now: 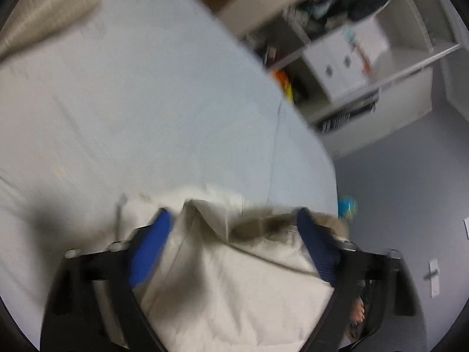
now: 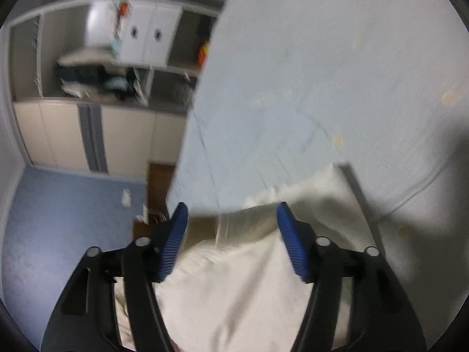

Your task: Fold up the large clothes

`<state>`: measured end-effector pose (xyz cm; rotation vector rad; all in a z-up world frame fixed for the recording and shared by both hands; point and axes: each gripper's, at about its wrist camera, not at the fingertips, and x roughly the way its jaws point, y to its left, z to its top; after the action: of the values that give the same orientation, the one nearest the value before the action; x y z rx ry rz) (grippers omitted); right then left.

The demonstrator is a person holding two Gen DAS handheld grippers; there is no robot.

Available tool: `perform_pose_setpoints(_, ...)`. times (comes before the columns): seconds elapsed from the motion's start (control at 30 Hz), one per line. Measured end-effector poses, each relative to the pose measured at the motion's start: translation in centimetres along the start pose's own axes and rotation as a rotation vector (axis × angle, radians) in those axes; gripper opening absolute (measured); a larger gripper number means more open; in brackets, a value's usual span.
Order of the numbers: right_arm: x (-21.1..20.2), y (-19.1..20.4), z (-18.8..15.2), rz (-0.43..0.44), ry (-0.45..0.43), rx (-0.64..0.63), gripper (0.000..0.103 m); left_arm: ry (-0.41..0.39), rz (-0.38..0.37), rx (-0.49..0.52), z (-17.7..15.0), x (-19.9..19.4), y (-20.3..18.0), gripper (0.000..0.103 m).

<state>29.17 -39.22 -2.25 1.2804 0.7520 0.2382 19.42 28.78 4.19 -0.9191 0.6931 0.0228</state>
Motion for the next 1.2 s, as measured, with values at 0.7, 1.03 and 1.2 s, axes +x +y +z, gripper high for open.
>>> perform_pose_setpoints(0.7, 7.5, 13.8, -21.1, -0.396, 0.153, -1.140, 0.060, 0.126, 0.233, 0.704, -14.8, 9.3, -18.2, 0.062)
perform_pose_setpoints(1.03, 14.6, 11.2, -20.3, -0.548, 0.155, -1.200, 0.063, 0.183, 0.335, 0.694, -13.6, 15.1, -15.3, 0.064)
perform_pose_setpoints(1.2, 16.1, 9.8, -20.2, -0.571, 0.150, -1.201, 0.064, 0.172, 0.341, 0.699, -14.3, 16.0, -14.4, 0.065)
